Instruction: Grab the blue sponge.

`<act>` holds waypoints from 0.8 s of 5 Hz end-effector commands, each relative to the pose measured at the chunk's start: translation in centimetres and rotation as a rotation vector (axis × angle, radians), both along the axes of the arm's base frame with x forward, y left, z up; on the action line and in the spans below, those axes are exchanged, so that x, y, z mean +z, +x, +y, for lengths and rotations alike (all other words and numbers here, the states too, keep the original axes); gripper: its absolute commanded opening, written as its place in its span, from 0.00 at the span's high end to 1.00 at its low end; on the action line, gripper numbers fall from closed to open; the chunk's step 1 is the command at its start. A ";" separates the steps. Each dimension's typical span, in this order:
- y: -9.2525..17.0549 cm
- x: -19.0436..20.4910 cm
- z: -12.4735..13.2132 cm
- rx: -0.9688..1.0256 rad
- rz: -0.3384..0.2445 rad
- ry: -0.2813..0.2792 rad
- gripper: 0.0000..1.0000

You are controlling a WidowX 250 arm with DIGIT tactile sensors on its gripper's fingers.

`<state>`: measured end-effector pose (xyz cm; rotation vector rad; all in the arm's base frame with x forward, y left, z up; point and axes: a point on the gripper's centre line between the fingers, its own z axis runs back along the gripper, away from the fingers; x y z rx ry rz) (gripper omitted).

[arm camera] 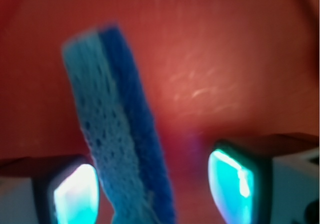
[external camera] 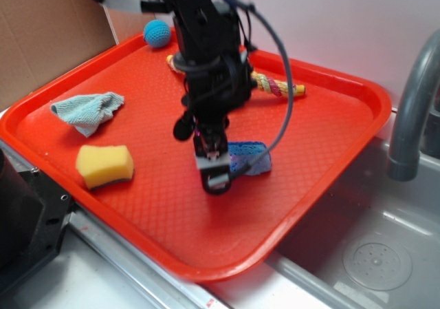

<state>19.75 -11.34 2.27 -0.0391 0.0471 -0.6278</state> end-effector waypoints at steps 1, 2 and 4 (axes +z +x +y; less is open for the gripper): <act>-1.0 3.5 -0.4 -0.010 -0.088 -0.065 1.00; -1.9 5.9 1.1 0.067 -0.152 -0.030 1.00; -2.7 14.2 5.4 0.444 -0.184 0.091 1.00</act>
